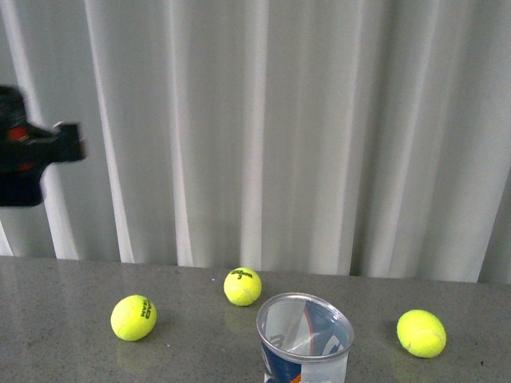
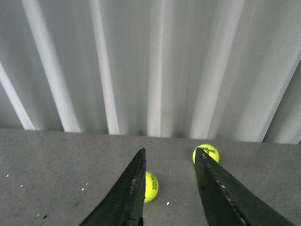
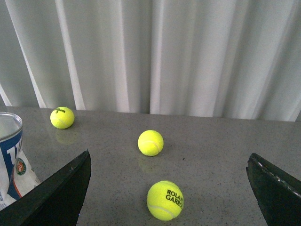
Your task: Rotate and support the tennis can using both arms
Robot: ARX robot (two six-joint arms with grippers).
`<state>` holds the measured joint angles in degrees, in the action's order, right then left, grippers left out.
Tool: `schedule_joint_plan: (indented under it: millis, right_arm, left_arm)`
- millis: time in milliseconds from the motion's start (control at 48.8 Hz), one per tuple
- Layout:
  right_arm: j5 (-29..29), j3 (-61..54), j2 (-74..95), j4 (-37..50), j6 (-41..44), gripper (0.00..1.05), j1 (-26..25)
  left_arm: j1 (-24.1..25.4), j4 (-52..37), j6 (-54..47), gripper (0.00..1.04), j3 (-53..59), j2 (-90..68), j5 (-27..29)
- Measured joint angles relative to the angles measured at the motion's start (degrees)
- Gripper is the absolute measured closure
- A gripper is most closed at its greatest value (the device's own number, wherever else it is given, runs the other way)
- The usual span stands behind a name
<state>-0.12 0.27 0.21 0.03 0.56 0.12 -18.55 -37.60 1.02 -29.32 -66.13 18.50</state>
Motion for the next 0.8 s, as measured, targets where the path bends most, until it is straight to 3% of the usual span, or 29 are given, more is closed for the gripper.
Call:
schedule_joint_plan:
  millis: [164,697,800]
  right_arm:
    - [0.0,0.0,0.0,0.0,0.0,0.07,0.0]
    - [0.0,0.0,0.0,0.0,0.0,0.07,0.0]
    - [0.0,0.0,0.0,0.0,0.0,0.07,0.0]
  left_arm:
    - [4.2,-1.5,-0.5,1.02,9.5,6.4,-5.1]
    - [13.2,2.7,-0.7,1.01,23.5,25.0,-13.3]
    - [17.3,4.8,-0.7,1.01,24.9,28.3,-18.2]
